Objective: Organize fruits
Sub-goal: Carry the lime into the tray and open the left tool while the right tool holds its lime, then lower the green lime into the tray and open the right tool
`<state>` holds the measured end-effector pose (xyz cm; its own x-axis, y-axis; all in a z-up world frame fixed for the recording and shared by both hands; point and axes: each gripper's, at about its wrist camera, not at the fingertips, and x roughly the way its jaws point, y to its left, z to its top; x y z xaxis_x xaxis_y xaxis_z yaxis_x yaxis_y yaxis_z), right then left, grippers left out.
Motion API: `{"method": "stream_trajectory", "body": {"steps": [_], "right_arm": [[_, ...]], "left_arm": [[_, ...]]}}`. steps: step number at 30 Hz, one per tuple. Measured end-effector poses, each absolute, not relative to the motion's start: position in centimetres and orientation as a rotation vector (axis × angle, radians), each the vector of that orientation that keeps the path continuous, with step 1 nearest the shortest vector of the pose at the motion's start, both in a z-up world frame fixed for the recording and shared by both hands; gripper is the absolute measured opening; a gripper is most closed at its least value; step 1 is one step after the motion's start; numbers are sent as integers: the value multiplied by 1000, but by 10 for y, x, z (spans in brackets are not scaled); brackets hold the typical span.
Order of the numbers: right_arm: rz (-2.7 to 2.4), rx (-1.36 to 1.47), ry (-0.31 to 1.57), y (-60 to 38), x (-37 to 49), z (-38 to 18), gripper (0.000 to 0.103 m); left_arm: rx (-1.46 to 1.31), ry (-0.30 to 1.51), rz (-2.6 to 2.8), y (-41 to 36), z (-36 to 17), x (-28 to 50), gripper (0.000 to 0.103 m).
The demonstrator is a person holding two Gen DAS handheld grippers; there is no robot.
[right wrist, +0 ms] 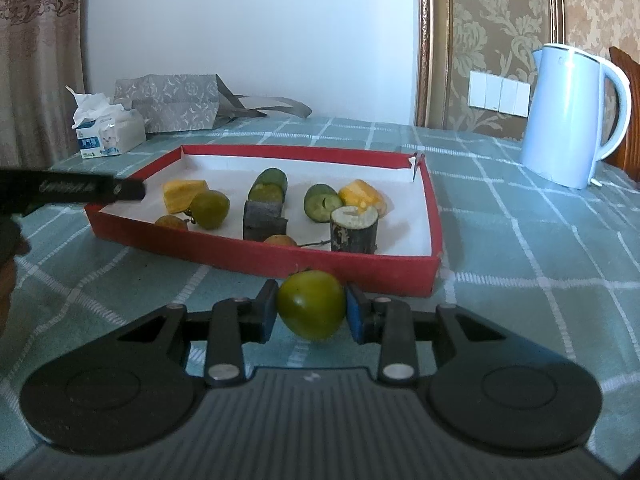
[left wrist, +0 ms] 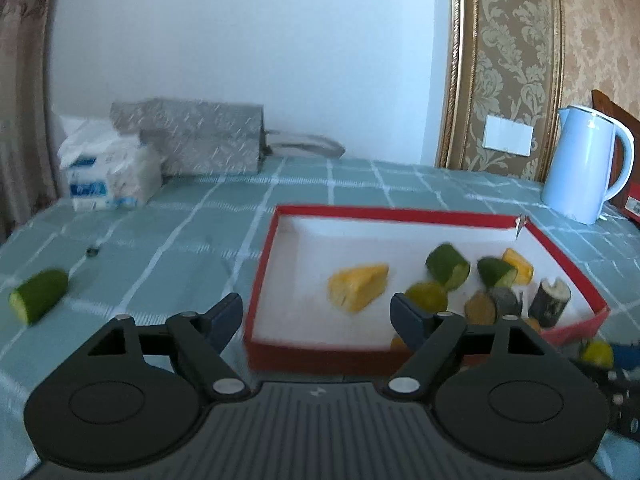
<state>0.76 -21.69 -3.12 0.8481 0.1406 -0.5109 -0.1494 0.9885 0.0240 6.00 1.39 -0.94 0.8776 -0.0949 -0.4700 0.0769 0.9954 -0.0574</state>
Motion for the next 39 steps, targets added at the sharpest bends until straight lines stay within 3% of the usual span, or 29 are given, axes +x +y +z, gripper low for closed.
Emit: {"method": "stream_trajectory", "body": {"steps": [13,20,30,32,35,39], "right_arm": [[108,-15,473,-226,5,-7,33],[77,-39,493,-227,63,12,33],[-1,-59,574,-219,132,-8,33],[7,-52,593,-218,137,-8,55],[-7,-40,550,-218,133,-6,75],[-40,-57,483,-217,120,0,78]], "left_arm": [[-40,593,-118,26,-26,45,81],[-11,614,-116,20,-30,48,81],[-15,628,-127,18,-31,53,81],[-11,627,-127,17,-31,53,81],[-16,629,-128,17,-31,54,81],[-16,630,-121,17,-31,54,81]]}}
